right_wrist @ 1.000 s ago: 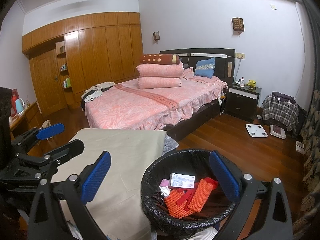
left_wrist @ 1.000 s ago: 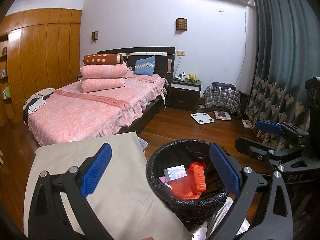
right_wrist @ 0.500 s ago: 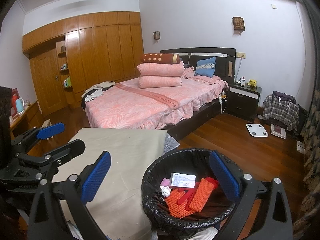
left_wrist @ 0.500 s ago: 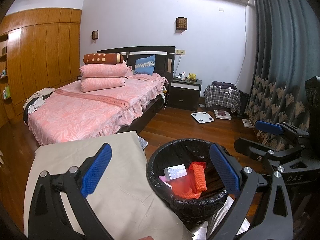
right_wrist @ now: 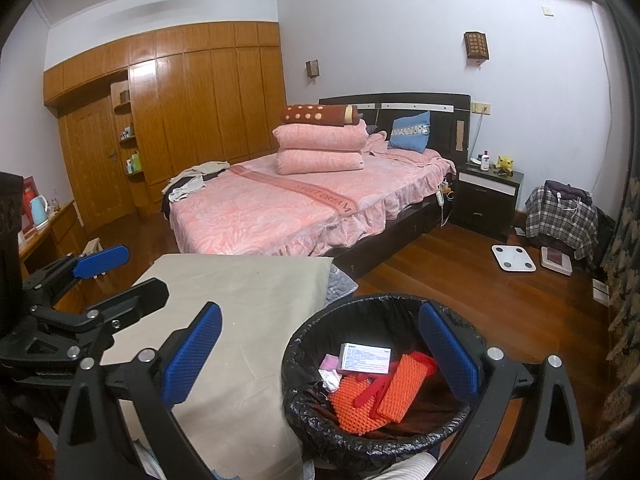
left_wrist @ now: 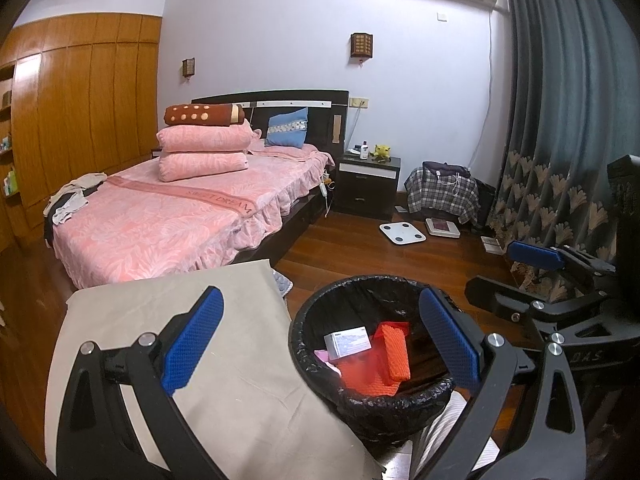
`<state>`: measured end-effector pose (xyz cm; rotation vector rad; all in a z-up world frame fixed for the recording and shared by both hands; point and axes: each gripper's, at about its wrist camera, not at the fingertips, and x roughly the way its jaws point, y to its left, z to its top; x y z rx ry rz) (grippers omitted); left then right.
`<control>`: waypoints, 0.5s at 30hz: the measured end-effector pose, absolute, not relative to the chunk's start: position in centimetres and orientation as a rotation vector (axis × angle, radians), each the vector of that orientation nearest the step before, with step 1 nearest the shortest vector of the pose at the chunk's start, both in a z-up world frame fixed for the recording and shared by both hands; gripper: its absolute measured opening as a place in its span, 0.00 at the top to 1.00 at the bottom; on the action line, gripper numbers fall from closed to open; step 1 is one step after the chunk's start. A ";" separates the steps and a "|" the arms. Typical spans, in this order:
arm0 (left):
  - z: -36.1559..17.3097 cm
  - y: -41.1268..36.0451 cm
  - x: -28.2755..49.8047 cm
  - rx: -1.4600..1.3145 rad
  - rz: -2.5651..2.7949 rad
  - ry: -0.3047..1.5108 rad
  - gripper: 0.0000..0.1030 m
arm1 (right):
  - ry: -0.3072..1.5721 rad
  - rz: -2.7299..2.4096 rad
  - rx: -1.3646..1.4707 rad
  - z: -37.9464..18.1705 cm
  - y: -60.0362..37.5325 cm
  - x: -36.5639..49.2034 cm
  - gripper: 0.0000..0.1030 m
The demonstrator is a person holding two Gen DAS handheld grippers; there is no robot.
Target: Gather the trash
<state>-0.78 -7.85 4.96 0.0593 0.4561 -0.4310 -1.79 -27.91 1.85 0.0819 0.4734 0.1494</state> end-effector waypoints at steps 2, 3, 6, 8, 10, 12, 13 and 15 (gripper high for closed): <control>4.8 -7.8 -0.8 0.060 -0.430 0.457 0.07 | 0.474 0.149 0.081 1.8 -27.9 -1.7 0.06; 4.8 -7.7 -0.9 0.061 -0.428 0.458 0.07 | 0.476 0.149 0.081 1.6 -27.9 -1.7 0.06; 4.6 -7.8 -0.7 0.058 -0.430 0.464 0.07 | 0.479 0.149 0.084 1.3 -27.9 -1.8 0.06; 4.5 -7.7 -0.7 0.057 -0.427 0.466 0.07 | 0.482 0.148 0.085 1.0 -27.8 -2.0 0.06; 4.5 -7.7 -0.6 0.057 -0.424 0.468 0.07 | 0.482 0.148 0.085 1.1 -27.9 -1.8 0.06; 4.4 -7.6 -0.6 0.054 -0.420 0.473 0.07 | 0.482 0.149 0.087 1.1 -27.9 -1.8 0.06; 4.4 -7.7 -0.4 0.055 -0.418 0.476 0.07 | 0.483 0.149 0.086 1.1 -27.9 -1.8 0.06; 4.3 -7.7 -0.4 0.057 -0.414 0.479 0.07 | 0.484 0.148 0.087 1.0 -27.8 -1.9 0.06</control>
